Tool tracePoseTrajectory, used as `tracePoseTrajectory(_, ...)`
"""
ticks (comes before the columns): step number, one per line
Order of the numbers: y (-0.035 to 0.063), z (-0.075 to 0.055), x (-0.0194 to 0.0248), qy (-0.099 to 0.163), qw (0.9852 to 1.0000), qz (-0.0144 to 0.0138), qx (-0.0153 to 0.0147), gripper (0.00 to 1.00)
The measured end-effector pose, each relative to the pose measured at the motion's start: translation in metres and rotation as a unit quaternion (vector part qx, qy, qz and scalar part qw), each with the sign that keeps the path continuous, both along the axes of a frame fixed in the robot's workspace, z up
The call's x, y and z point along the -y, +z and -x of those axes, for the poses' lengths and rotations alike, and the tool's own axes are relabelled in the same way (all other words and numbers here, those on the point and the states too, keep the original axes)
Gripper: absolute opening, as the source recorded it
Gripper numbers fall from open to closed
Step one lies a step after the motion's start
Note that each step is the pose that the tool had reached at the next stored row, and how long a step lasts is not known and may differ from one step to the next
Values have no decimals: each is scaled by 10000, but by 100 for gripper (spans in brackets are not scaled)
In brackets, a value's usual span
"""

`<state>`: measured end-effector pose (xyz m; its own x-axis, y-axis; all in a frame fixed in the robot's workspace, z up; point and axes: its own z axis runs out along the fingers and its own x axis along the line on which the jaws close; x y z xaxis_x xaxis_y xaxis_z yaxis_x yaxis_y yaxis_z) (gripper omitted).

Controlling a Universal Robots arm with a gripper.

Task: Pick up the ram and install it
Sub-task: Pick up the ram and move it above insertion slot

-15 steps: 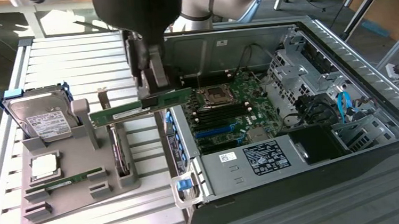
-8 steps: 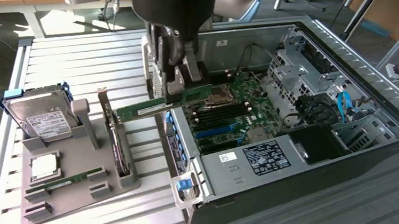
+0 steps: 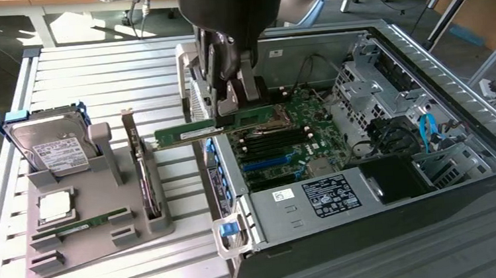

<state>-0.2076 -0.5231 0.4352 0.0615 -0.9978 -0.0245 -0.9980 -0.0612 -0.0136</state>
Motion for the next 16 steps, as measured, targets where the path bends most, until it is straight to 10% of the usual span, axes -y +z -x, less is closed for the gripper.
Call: tracePoseTrajectory(16,-3,-384,0,-163,9999,0,0,12)
